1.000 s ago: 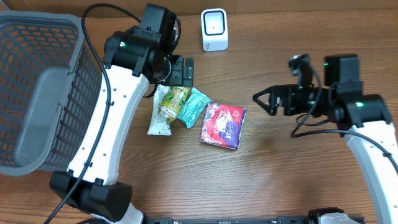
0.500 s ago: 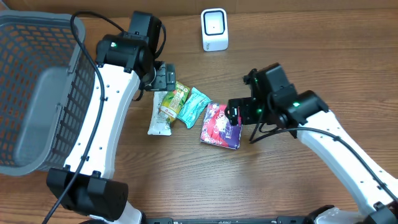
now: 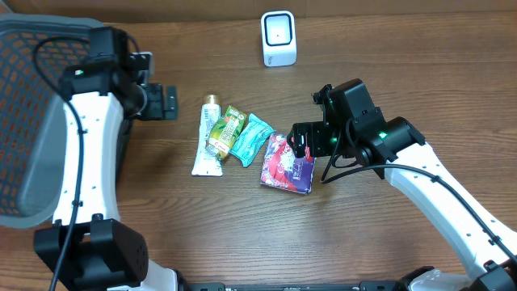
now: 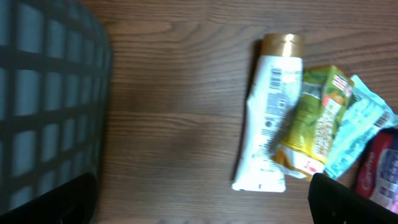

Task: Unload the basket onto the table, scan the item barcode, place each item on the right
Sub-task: 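Withdraw the left gripper and move the right gripper toward the pouch, then grasp the red-purple pouch with the right gripper and lift it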

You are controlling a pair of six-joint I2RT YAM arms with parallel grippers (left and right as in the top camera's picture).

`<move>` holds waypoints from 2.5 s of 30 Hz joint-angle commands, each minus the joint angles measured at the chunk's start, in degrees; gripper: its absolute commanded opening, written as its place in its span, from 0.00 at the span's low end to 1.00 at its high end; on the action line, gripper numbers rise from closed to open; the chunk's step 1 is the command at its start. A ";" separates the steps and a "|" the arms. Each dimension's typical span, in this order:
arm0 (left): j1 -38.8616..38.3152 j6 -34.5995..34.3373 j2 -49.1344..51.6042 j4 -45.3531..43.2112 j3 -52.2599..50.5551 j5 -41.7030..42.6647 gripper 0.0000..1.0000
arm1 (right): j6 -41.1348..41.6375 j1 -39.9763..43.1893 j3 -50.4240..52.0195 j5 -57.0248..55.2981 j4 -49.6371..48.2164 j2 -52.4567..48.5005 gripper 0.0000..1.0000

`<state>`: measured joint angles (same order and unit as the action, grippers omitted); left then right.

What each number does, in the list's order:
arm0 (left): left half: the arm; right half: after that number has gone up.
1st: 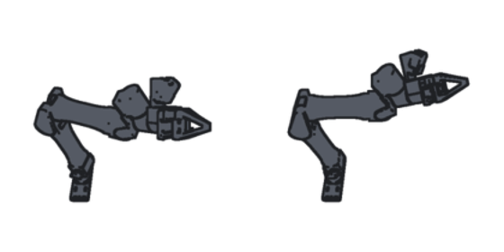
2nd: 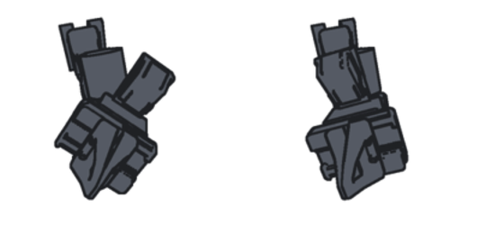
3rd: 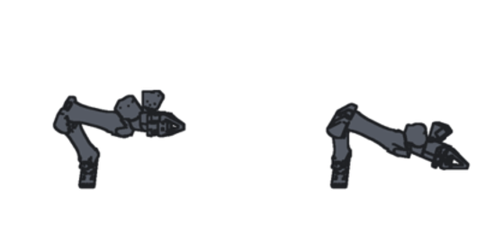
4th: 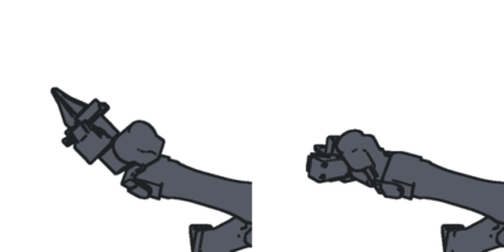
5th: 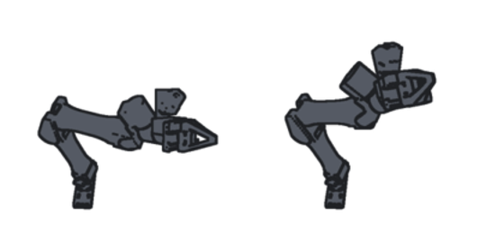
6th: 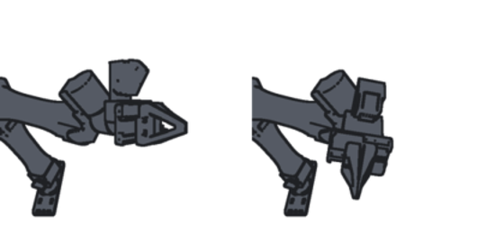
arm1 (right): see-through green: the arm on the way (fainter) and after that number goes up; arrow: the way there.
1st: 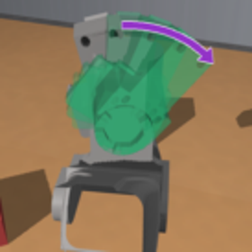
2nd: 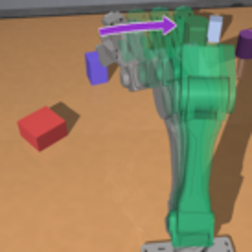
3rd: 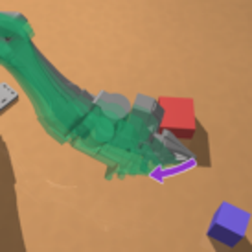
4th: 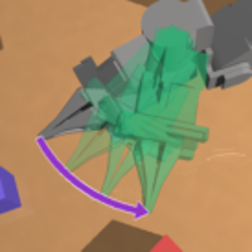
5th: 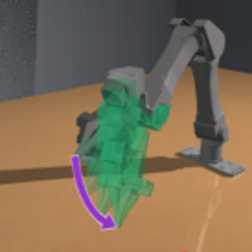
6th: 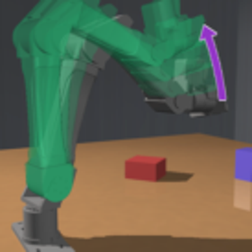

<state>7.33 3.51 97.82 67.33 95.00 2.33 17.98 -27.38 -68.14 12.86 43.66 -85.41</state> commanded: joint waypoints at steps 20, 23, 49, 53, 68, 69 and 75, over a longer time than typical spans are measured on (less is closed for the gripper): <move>12.61 7.98 -2.27 -2.75 -0.26 6.62 1.00 | 0.26 -0.04 -1.31 0.28 -1.01 0.50 1.00; 11.93 8.74 -2.27 -2.16 -0.24 9.62 1.00 | 0.26 -0.04 -1.31 0.28 -0.92 0.50 1.00; 2.38 -0.96 -2.71 0.13 -0.24 10.64 1.00 | 18.29 -9.73 -0.70 -10.82 -0.31 -7.10 1.00; 2.38 -0.96 -2.71 -0.55 -0.24 10.64 0.99 | 20.22 -13.77 -4.02 -14.84 0.42 -10.67 0.98; 2.38 -0.96 -2.69 -0.52 -0.24 10.62 1.00 | 19.78 -26.51 -24.90 -31.17 18.10 -33.35 0.94; 2.38 -0.94 -2.69 -0.52 -0.24 10.62 1.00 | 19.76 -27.10 -24.94 -31.93 18.38 -34.25 0.94; 2.38 -0.94 -2.69 -0.52 -0.24 10.62 0.99 | 19.54 -28.44 -25.14 -36.04 19.15 -34.95 0.86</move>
<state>9.61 3.29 96.97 67.00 94.85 12.45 37.34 -55.92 -92.03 -18.70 62.81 -120.77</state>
